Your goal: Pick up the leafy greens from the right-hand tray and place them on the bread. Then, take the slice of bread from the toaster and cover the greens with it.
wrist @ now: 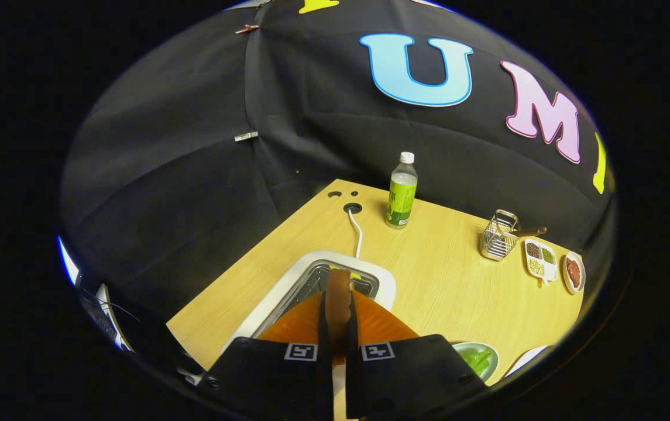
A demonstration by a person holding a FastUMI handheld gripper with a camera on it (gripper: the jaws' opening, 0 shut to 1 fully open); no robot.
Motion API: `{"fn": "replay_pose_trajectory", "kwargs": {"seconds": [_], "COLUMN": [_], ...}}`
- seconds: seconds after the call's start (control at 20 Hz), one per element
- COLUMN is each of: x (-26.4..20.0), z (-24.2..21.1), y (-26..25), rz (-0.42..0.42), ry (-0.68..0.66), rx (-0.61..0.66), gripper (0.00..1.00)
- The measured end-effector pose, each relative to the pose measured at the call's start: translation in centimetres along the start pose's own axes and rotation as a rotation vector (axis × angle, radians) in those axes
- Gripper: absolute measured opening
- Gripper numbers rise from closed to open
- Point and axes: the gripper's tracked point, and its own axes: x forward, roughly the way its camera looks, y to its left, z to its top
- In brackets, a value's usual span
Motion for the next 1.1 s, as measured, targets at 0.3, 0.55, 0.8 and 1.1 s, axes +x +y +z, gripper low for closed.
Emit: {"fn": "replay_pose_trajectory", "kwargs": {"seconds": [0.3, 0.55, 0.8, 1.1], "x": [-3.3, -6.0, -8.4, -9.3], "z": [2.9, 4.6, 3.4, -3.4], "y": [-1.0, -4.6, -9.2, -14.5], "rz": [0.021, -0.009, -0.039, -0.071], "ry": [-0.043, -0.090, -0.097, -0.026], "rx": [0.073, 0.115, 0.146, 0.286], "gripper": [0.12, 0.12, 0.13, 0.12]}}
